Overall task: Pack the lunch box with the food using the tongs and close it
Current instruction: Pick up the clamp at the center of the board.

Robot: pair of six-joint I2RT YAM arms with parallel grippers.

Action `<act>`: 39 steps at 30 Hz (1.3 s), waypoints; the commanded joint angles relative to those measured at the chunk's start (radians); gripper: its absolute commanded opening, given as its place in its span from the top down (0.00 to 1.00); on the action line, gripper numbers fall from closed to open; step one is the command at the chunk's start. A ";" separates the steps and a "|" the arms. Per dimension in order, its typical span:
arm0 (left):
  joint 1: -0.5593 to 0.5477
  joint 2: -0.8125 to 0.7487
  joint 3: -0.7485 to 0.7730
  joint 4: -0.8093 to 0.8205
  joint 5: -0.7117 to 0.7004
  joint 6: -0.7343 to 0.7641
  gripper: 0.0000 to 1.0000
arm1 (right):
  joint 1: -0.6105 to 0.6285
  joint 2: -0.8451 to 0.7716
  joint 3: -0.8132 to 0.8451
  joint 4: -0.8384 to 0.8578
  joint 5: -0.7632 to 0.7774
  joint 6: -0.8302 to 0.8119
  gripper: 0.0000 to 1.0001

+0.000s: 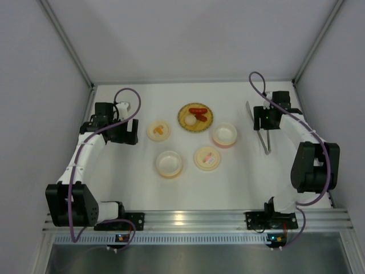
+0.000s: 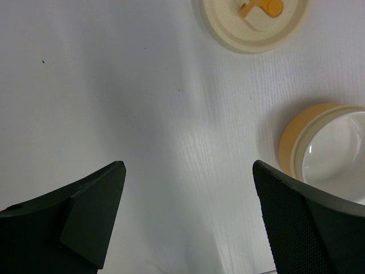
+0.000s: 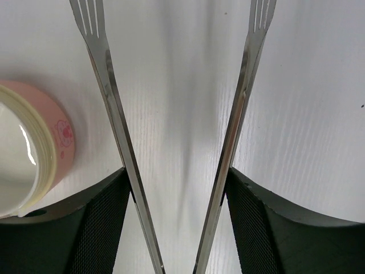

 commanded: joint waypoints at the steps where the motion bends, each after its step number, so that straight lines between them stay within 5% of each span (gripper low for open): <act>1: -0.002 0.005 0.043 0.024 0.017 -0.004 0.02 | -0.014 -0.015 0.078 -0.090 -0.063 -0.066 0.35; 29: 0.000 0.017 0.049 0.022 0.022 -0.009 0.02 | -0.031 0.267 0.144 0.022 -0.044 -0.148 0.34; 39: -0.002 0.026 0.060 0.019 0.031 -0.009 0.02 | -0.031 0.257 0.091 0.036 -0.020 -0.171 0.16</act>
